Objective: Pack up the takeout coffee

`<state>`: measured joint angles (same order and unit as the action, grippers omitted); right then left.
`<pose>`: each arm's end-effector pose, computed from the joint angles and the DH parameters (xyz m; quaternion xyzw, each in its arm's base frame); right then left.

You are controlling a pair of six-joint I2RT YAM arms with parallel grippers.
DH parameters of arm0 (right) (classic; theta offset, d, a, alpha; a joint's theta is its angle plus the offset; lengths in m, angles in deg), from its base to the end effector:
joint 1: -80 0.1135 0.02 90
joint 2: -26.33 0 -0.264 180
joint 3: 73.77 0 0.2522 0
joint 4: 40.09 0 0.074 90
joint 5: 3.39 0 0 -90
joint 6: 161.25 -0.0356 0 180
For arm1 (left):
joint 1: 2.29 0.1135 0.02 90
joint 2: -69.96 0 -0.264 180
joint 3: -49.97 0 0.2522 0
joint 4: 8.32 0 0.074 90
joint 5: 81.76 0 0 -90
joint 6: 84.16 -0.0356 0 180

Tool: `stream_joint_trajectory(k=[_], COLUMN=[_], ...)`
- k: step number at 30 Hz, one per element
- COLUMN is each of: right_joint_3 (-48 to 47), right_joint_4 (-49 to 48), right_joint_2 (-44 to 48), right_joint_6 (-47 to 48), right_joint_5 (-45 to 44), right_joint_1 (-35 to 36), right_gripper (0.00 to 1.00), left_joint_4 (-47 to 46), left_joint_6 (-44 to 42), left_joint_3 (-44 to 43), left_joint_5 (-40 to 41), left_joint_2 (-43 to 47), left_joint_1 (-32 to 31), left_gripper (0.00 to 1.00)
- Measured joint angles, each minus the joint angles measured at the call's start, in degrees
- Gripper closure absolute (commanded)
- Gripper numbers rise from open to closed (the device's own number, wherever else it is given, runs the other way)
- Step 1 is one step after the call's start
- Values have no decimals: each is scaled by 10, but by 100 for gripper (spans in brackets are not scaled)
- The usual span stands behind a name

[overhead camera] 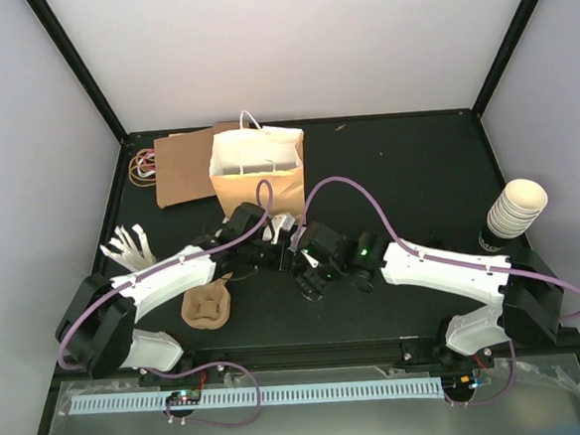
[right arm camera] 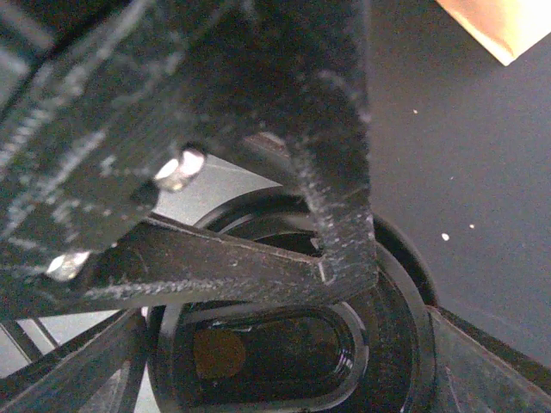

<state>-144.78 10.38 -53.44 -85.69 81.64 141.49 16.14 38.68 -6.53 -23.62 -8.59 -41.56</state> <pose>0.1356 0.2431 0.2408 -0.3739 0.8878 0.1301 0.2347 0.1995 -0.1874 0.2019 0.1516 0.8861 -0.4158 0.1380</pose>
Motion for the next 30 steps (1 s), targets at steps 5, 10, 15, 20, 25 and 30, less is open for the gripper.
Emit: stream_joint_trajectory(k=[5, 10, 15, 20, 25, 30], right_joint_3=[-10, -24, -39, -41, -41, -41], right_joint_4=[22, 36, 38, 38, 40, 40], right_joint_2=[0, 8, 20, 36, 61, 94], right_joint_6=[0, 3, 4, 3, -3, -22], right_joint_5=[0, -9, -23, -38, -51, -60], right_joint_1=[3, 5, 5, 5, 5, 2], right_gripper=[4, 0, 0, 0, 0, 1], left_joint_4=[1, 7, 15, 25, 29, 48], left_joint_6=[-3, -6, -8, -9, -9, -14], left_joint_3=[-3, -8, -12, -19, -23, -33], left_joint_5=[7, 16, 22, 29, 33, 39], left_joint_2=[-3, -3, -3, -4, -6, -6], left_joint_1=[-6, -10, -13, -15, -17, -17], left_gripper=[53, 54, 54, 54, 54, 46])
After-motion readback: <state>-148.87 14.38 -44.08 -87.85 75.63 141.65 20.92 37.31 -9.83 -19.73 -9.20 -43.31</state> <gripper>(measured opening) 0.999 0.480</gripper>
